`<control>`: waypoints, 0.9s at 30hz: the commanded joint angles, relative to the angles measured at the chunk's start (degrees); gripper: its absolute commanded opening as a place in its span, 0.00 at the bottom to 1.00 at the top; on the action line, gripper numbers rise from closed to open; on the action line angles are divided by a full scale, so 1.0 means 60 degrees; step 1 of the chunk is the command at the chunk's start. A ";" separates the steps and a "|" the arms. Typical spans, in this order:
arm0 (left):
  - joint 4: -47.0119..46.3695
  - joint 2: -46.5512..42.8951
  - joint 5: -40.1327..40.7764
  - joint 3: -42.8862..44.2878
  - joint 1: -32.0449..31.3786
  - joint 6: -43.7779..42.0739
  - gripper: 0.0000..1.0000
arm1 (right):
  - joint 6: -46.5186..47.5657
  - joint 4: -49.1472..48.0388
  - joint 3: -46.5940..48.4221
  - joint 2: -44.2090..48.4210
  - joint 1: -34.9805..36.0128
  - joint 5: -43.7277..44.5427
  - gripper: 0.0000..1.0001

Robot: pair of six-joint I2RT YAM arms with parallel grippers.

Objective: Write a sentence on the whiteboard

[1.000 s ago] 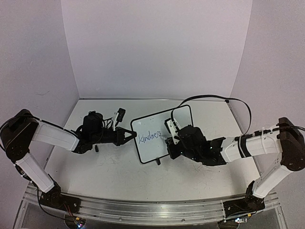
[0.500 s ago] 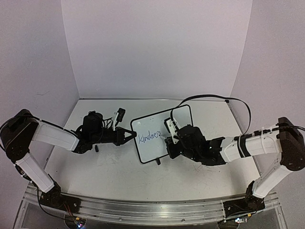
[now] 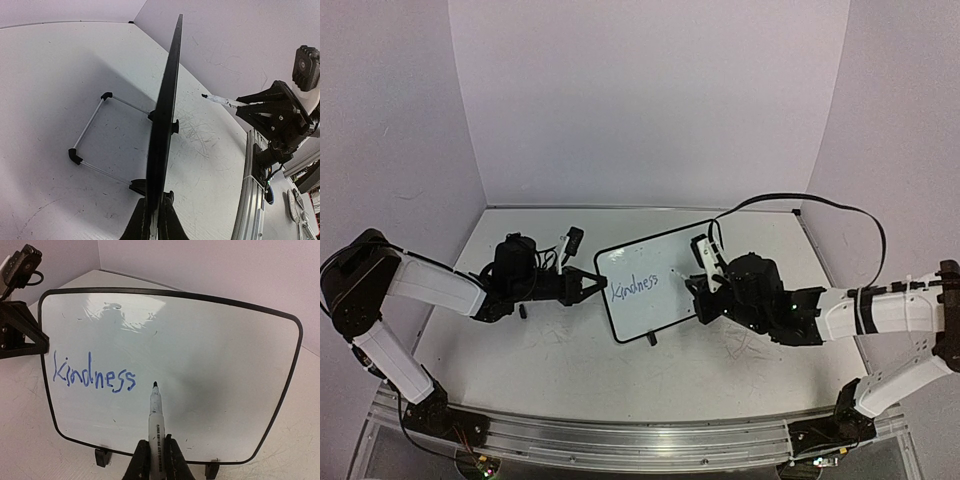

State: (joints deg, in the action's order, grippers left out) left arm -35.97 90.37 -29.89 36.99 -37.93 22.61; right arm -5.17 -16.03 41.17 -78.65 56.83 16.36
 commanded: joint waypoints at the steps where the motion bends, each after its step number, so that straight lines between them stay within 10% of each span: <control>1: 0.0199 -0.0264 0.0028 0.0005 0.0009 -0.0106 0.00 | 0.0547 -0.0516 0.0356 -0.0232 -0.0082 -0.0485 0.00; 27: 0.0330 -0.0210 -0.0025 0.0108 0.0009 -0.0109 0.00 | 0.0524 -0.0552 0.0477 -0.0887 -0.0085 -0.0177 0.00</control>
State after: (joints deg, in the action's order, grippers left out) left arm -35.78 90.26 -29.89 36.99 -37.93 22.57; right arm -1.41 -17.21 42.74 -83.68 56.27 13.13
